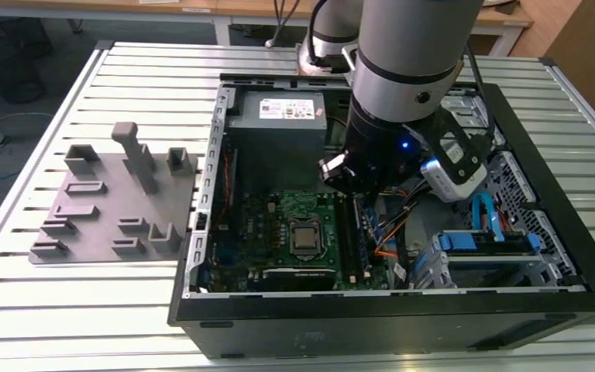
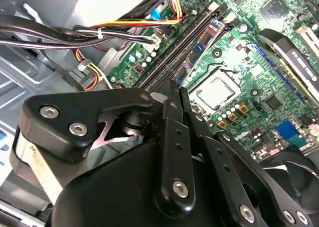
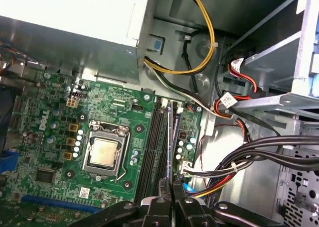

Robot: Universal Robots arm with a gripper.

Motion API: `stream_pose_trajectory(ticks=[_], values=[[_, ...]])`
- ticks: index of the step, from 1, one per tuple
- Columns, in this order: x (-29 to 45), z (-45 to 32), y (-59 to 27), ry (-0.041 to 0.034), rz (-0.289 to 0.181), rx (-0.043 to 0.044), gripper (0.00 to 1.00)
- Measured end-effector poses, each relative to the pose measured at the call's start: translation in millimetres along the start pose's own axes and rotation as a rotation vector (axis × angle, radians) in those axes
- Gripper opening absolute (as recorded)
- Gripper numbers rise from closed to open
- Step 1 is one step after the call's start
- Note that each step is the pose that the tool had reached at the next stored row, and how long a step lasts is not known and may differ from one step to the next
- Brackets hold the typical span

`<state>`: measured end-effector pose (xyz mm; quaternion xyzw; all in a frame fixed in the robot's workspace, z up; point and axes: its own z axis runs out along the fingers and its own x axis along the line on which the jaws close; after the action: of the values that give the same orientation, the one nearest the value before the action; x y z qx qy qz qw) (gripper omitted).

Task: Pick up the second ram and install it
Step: 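Insert the second ram into the second slot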

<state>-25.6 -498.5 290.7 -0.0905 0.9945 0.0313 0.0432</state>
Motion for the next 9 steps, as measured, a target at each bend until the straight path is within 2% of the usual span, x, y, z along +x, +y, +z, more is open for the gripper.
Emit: stream_pose_trajectory(ticks=[9], values=[[0.0, 0.1, 0.0, -0.0029, 0.053, 0.0049, 0.13]])
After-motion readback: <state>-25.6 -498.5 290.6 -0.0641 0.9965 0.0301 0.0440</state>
